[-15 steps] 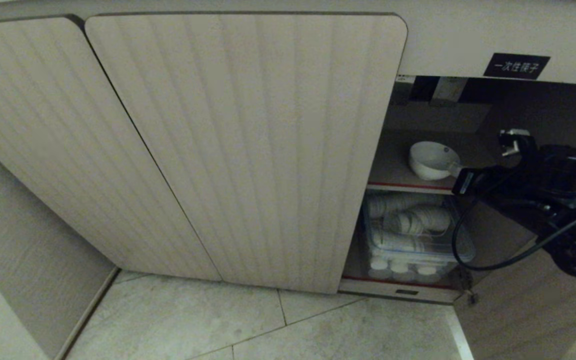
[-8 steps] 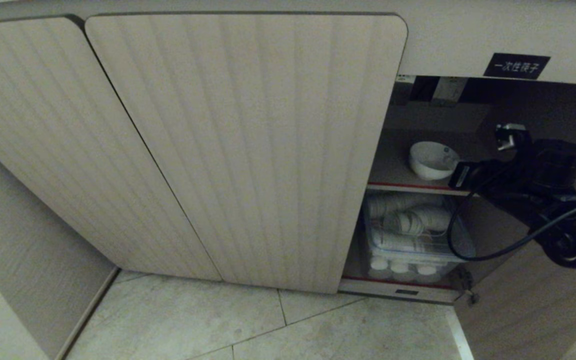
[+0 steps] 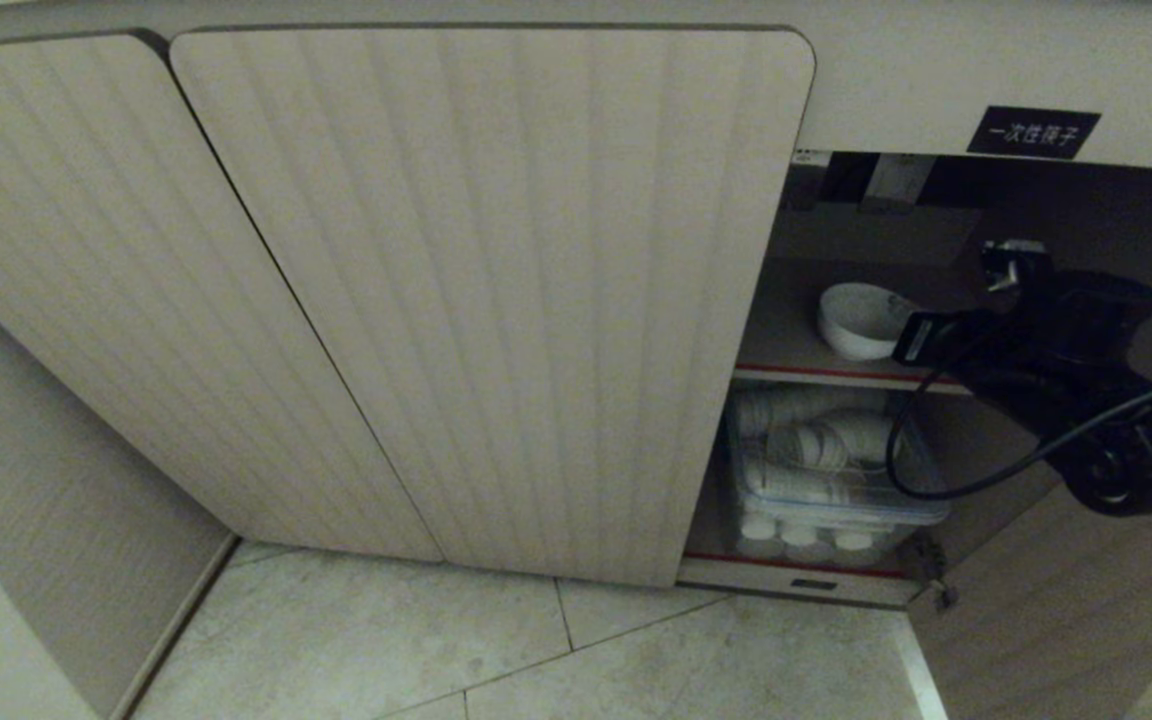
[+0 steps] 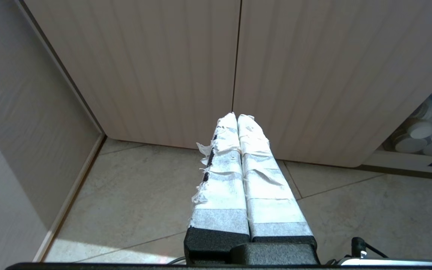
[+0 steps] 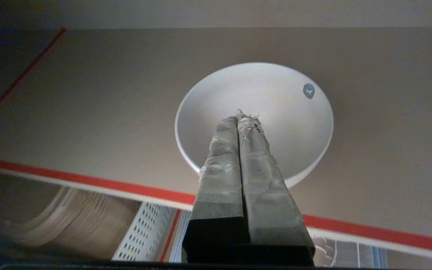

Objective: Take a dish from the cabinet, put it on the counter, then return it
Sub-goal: Take the bowl from the cabinet

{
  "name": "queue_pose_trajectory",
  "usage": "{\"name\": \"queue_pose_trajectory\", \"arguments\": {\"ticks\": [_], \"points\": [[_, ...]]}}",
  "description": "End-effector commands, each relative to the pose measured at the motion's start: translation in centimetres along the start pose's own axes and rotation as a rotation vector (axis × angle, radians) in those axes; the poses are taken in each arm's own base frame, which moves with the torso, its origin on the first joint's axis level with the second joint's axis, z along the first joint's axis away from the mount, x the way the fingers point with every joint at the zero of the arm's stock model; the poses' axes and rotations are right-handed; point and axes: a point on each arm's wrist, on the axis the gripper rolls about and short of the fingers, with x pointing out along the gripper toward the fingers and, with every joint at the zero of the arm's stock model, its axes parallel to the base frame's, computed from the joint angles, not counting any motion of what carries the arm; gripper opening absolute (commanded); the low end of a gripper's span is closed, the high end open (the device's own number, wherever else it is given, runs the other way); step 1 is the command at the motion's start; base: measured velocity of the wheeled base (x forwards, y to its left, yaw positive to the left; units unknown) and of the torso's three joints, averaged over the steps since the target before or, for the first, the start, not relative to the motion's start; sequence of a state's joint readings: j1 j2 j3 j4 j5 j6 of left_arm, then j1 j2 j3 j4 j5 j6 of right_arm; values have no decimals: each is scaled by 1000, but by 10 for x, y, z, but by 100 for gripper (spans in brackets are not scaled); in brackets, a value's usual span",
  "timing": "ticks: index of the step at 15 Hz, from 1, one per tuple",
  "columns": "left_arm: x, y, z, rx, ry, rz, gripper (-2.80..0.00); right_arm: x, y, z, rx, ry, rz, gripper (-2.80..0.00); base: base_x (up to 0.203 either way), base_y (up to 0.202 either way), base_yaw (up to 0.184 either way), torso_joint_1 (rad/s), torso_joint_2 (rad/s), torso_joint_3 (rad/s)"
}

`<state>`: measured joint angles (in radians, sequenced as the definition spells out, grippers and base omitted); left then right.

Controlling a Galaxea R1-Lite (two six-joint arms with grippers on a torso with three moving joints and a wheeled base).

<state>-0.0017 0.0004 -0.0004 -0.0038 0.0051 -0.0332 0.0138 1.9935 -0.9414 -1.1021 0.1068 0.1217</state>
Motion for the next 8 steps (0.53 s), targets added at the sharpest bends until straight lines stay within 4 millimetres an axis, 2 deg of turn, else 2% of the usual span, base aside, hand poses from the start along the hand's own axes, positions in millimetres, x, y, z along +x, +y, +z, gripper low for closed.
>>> {"name": "queue_pose_trajectory", "arguments": {"ticks": [1, 8], "points": [[0, 0, 0, -1, -1, 1, -280, 5, -2, 1, 1, -13, -1, -280, 0, 0, 0, 0, 0, 0], [0, 0, 0, -1, -2, 1, -280, 10, -4, -1, 3, -10, -3, -280, 0, 0, 0, 0, 0, 0]]}}
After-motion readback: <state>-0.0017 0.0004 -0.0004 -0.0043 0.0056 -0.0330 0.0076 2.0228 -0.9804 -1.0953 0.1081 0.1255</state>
